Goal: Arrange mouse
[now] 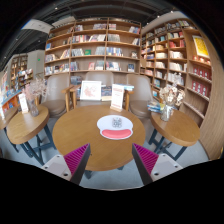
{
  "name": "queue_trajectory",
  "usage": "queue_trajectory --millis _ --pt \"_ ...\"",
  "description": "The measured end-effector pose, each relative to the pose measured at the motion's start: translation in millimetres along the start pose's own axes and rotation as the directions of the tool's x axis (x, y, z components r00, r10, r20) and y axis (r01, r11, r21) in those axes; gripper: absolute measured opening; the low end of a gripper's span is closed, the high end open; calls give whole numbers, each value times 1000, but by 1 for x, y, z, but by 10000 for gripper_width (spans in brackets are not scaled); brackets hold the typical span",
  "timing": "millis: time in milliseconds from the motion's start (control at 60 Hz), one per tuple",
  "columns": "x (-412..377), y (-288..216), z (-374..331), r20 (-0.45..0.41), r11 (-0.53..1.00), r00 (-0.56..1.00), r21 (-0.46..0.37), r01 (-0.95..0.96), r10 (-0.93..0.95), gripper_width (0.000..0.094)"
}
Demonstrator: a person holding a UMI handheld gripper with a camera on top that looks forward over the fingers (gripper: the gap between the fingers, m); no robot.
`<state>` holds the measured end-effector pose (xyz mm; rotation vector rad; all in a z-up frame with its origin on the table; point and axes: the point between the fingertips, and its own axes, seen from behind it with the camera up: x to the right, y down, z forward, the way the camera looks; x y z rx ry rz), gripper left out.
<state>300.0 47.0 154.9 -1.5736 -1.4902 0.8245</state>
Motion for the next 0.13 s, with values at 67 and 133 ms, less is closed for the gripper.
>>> queue_trajectory --millis 67,133 --pt "0 1 -6 -5 1000 1000 13 11 -11 855" --pt "1 0 -10 -12 999 1000 26 23 -23 857"
